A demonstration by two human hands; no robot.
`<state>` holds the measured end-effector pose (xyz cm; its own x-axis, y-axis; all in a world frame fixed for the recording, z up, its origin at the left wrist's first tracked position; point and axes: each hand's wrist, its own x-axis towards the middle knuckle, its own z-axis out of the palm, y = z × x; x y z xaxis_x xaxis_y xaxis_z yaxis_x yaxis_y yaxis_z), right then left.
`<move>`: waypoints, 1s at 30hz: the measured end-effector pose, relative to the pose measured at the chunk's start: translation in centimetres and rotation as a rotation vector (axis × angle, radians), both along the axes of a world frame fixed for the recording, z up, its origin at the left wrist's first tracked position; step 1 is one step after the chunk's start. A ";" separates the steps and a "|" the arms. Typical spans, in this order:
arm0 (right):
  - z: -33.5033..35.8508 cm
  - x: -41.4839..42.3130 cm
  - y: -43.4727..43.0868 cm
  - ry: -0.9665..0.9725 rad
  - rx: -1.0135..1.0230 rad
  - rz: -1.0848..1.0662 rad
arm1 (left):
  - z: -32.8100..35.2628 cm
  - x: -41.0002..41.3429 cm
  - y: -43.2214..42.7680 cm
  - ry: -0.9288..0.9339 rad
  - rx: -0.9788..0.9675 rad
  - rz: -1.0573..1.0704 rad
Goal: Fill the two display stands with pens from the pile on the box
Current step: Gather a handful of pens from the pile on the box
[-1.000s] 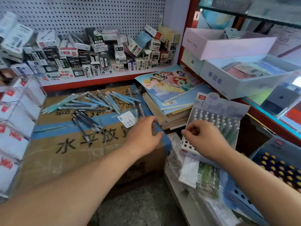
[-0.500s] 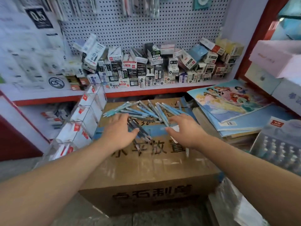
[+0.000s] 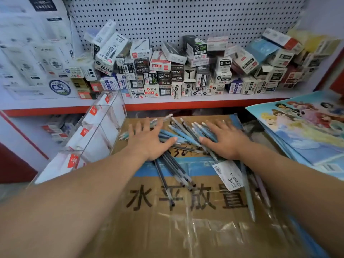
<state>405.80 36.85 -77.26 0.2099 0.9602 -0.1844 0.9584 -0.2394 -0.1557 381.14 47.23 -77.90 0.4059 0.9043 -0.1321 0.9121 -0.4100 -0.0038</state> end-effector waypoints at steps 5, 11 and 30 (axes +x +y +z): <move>-0.2 -1.1 -1.3 -0.009 0.047 0.150 | 0.0 -0.4 -1.6 -0.037 0.019 -0.085; 0.0 -3.1 -4.2 0.020 0.055 0.247 | 0.2 -1.9 -5.5 -0.120 0.040 -0.143; 0.3 -6.4 2.5 0.180 0.067 0.265 | 0.4 -1.4 -5.7 -0.096 0.009 -0.066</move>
<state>399.43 39.32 -76.98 -0.0788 0.9884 -0.1301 0.9415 0.0309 -0.3357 379.69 41.57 -77.54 0.4753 0.8760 -0.0820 0.8793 -0.4698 0.0782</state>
